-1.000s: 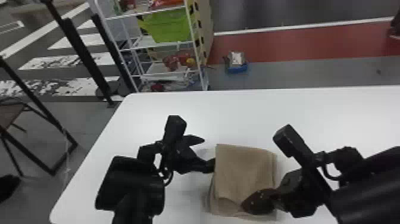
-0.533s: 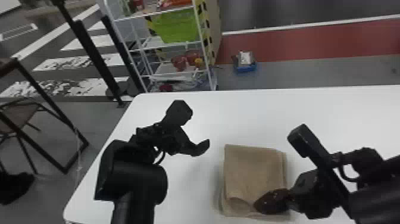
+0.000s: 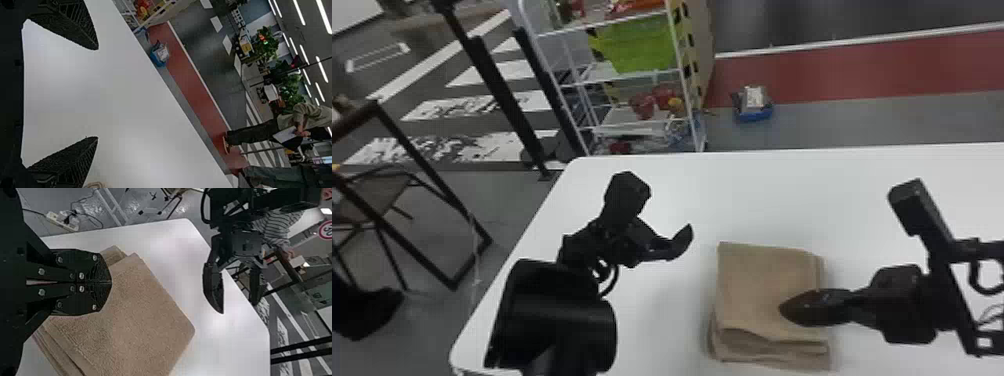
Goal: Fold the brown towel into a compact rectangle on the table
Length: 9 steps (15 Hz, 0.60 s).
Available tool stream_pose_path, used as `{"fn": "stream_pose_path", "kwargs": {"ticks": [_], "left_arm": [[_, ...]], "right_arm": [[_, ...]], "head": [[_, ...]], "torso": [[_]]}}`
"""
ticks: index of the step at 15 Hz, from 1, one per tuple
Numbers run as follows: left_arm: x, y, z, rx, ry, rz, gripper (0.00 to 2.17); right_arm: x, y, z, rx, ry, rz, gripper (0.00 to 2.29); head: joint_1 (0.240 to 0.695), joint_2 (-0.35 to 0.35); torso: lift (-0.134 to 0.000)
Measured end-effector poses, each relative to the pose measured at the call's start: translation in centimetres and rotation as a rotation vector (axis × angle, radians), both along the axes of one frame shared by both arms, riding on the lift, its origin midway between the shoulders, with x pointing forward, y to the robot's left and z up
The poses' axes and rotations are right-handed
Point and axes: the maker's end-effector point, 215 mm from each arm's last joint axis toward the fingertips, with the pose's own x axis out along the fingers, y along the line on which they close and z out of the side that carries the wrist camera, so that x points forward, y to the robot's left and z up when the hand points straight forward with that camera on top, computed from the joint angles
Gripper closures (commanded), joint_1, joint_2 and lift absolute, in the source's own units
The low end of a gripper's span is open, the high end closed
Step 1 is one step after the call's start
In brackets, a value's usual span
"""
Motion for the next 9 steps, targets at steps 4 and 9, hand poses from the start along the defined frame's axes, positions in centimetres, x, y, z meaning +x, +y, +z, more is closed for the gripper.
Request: {"fn": "stream_pose_path", "kwargs": {"ticks": [4,9], "left_arm": [[-1.7,1.3,0.8,-0.139,-0.067,0.094,0.06],[-5.4,5.3,3.4,-0.392,-0.161,0.251,0.06]], "right_arm": [[5.8,-5.6,-1.0,-0.089,-0.186,-0.315,1.19],[7.3,-13.1,1.0,-0.1,-0.422,-0.698,0.06]], "head": [[0.695,0.269],[0.695,0.229]], "torso": [[-0.134],[-0.134]]}}
